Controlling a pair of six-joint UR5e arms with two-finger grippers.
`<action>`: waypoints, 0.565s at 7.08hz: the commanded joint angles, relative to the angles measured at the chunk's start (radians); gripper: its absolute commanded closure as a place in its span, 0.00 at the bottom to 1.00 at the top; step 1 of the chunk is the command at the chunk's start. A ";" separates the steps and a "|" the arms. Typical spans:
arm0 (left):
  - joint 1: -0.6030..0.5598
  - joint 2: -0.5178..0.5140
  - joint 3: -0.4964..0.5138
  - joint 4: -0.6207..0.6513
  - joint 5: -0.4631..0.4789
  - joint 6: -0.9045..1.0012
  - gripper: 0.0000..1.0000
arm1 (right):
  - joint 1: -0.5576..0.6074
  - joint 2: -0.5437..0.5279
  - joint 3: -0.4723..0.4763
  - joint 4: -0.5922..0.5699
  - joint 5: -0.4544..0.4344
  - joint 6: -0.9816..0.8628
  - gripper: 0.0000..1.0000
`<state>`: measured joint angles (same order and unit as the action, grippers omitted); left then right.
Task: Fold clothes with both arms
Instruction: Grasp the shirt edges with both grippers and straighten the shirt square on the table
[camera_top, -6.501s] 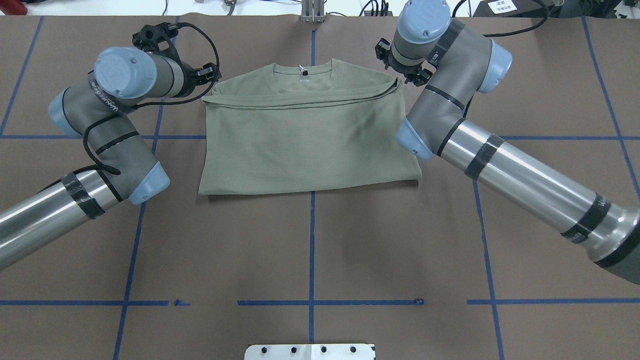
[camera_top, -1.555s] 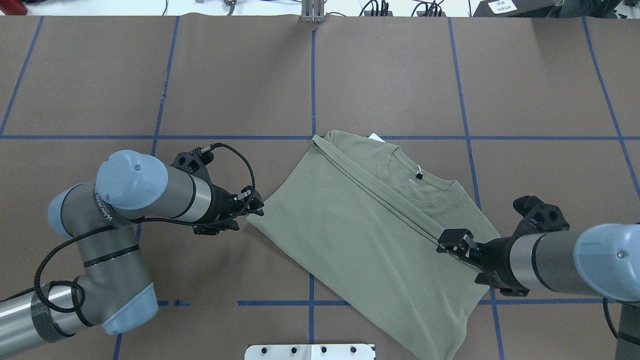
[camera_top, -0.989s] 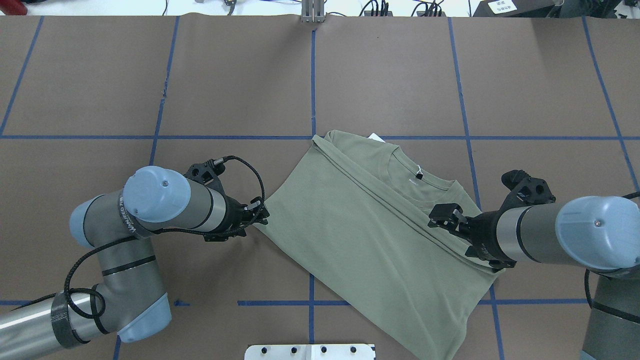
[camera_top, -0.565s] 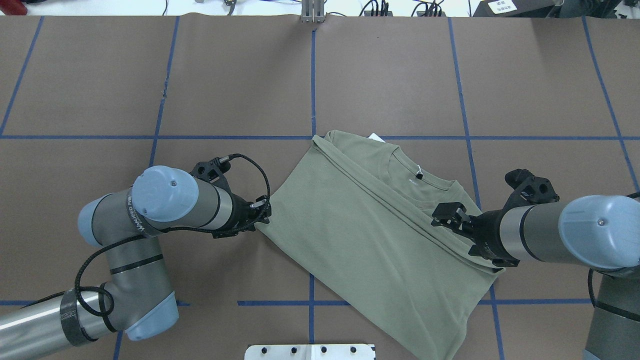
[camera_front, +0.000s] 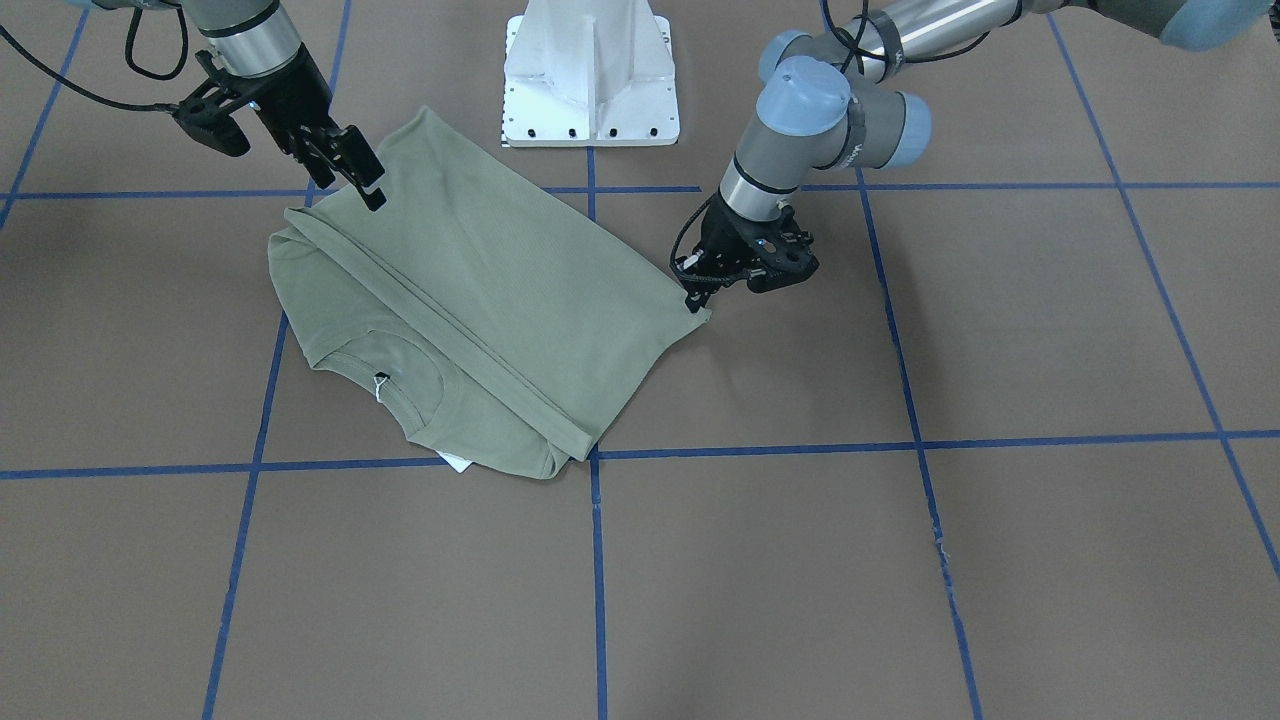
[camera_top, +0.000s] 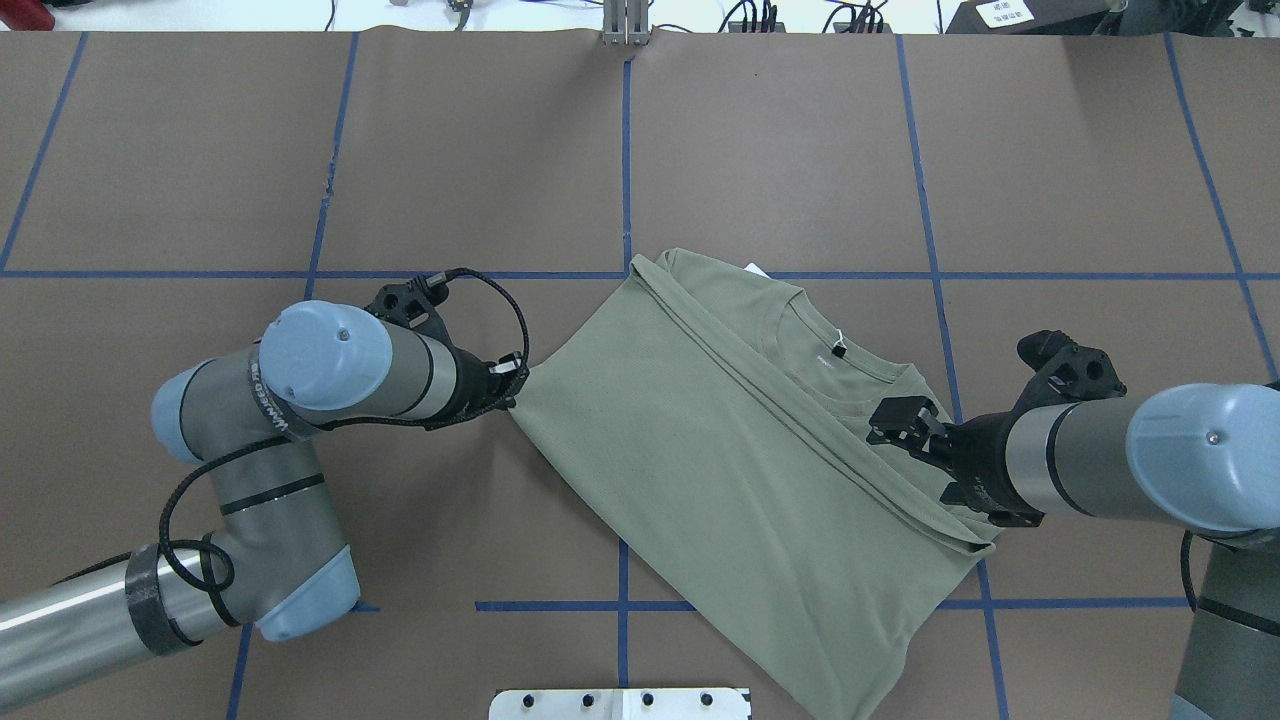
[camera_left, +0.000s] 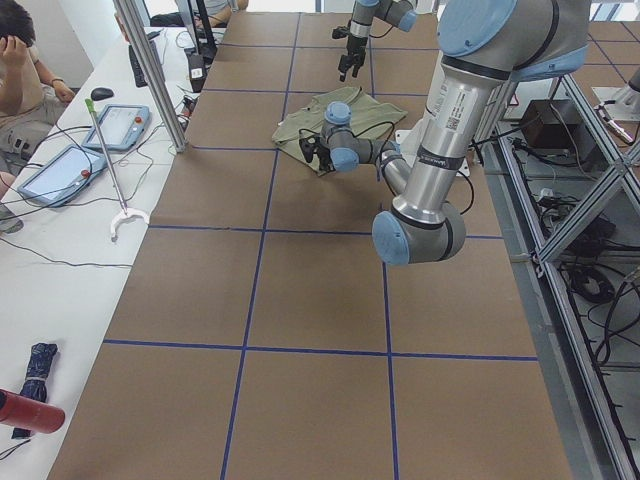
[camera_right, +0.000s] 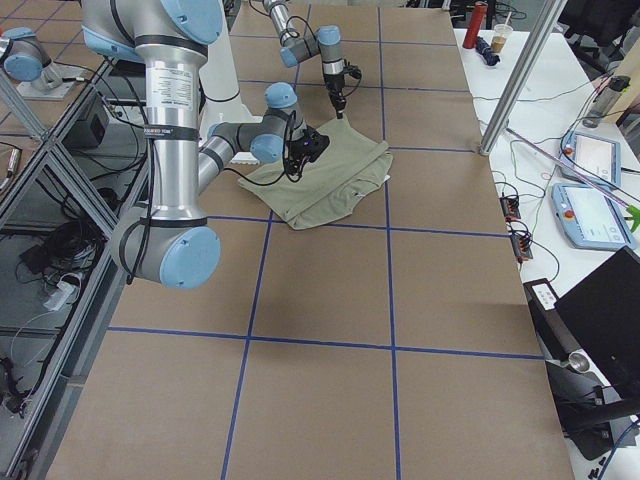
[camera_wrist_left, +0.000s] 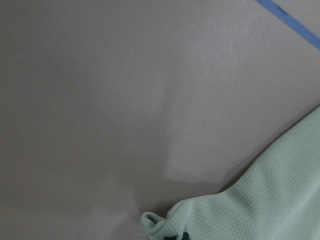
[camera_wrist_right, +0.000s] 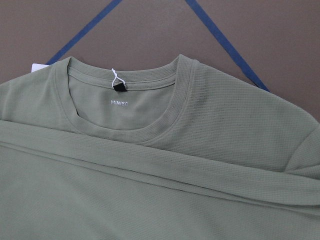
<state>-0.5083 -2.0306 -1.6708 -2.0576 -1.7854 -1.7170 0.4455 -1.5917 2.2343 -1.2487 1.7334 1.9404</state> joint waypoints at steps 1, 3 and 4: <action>-0.131 -0.037 0.127 -0.018 0.046 0.153 1.00 | -0.001 0.005 -0.001 0.000 -0.002 0.000 0.00; -0.252 -0.307 0.474 -0.150 0.047 0.151 1.00 | -0.002 0.016 0.001 0.000 0.000 0.000 0.00; -0.297 -0.448 0.731 -0.314 0.050 0.152 1.00 | -0.004 0.018 0.001 0.000 0.000 0.000 0.00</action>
<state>-0.7437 -2.3132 -1.2149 -2.2153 -1.7387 -1.5684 0.4433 -1.5764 2.2356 -1.2487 1.7333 1.9405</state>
